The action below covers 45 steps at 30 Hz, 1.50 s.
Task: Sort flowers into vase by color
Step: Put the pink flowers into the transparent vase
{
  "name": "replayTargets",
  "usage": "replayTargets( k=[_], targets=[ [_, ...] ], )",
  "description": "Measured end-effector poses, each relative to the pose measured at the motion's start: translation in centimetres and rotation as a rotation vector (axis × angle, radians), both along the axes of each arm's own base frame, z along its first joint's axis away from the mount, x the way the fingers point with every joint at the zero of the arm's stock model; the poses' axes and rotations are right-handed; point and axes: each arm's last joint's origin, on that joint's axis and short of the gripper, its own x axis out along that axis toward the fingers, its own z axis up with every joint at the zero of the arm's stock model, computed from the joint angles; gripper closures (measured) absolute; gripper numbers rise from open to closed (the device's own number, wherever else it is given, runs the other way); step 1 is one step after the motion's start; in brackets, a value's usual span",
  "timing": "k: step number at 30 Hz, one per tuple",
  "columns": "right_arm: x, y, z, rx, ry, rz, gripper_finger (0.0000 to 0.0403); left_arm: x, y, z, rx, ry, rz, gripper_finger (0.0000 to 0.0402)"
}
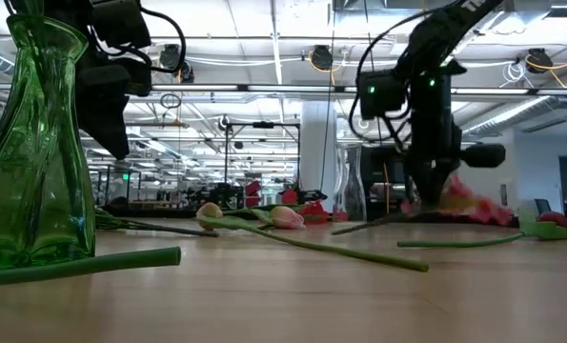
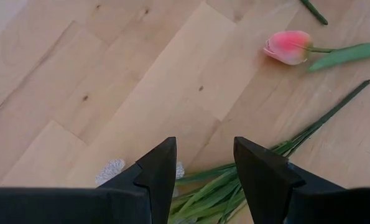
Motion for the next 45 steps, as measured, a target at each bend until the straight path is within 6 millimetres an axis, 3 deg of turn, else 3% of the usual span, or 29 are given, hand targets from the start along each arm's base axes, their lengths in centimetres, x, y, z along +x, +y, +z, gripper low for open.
replayTargets(
  k=[6, 11, 15, 18, 28, 32, 39, 45],
  targets=[
    [-1.6, 0.7, 5.6, -0.251, -0.053, 0.213, 0.0394, 0.1, 0.0, 0.0, 0.006, -0.005, -0.007, 0.0233],
    [-3.9, 1.5, 10.7, -0.417, -0.024, 0.554, 0.0395, 0.0, 0.1, 0.0, 0.02, -0.001, 0.0, 0.0233],
    [-5.6, 2.0, 14.1, -0.571, -0.127, 0.609, 0.0395, 0.0, 0.2, 0.0, 0.05, 0.008, 0.016, 0.0233],
    [-6.1, 2.3, 15.9, -0.732, -0.094, 0.704, 0.0395, 0.1, 0.2, 0.1, 0.054, -0.003, 0.016, 0.0233],
    [-5.5, 2.2, 19.6, -1.088, 0.028, 1.045, 0.0396, 0.5, 0.1, 0.5, -0.011, -0.078, -0.019, 0.0233],
    [-5.7, 1.9, 20.4, -1.158, 0.018, 1.166, 0.0396, 0.6, 0.0, 3.0, 0.005, -0.185, 0.002, 0.0233],
    [-6.3, 0.9, 21.8, -1.303, -0.073, 1.282, 0.0397, -0.8, -1.2, 7.8, 0.179, -0.508, -0.119, 0.0233],
    [-4.6, -0.1, 22.9, -1.526, -0.104, 1.346, 0.0397, -2.1, -2.4, 8.4, 0.258, -0.646, -0.218, 0.0233]
  ],
)
